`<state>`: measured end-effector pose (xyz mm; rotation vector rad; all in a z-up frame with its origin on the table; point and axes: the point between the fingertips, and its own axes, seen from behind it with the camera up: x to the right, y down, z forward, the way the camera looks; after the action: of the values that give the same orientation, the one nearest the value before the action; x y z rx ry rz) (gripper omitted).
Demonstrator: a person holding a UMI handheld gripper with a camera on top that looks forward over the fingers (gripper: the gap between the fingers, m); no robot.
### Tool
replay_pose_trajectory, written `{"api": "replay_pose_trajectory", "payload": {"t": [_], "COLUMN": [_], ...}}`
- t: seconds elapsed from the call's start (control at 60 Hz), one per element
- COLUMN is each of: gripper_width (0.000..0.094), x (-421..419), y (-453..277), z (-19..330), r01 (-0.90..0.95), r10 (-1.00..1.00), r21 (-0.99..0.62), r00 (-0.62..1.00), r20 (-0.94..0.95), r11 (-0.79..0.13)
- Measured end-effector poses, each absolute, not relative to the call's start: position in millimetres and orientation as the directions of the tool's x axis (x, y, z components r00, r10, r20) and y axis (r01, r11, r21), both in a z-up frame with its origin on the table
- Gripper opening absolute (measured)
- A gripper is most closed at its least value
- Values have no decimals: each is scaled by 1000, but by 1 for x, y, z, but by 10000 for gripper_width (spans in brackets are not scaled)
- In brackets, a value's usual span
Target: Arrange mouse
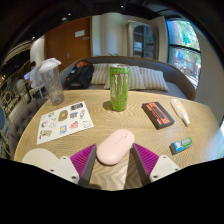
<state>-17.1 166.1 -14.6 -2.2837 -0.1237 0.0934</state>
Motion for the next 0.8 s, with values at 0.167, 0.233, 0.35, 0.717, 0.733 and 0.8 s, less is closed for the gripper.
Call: {"api": "replay_pose_trajectory", "payload": {"t": [0.167, 0.233, 0.35, 0.717, 0.733, 0.8], "gripper_width": [766, 759, 581, 395, 396, 394], "x": [-18, -20, -22, -52, -56, -78], "y": [178, 183, 189, 154, 149, 125], "z": [-15, -15, -15, 40, 50, 82], "r01": [4, -5, -10, 0, 5, 11], "r10": [37, 20, 18, 53, 57, 61], "r21": [-762, -763, -784, -775, -786, -815], "r00": [999, 1000, 999, 998, 998, 998], "r20": [-26, -24, -27, -43, -39, -30], "r11": [-648, -646, -621, -632, -619, -580]}}
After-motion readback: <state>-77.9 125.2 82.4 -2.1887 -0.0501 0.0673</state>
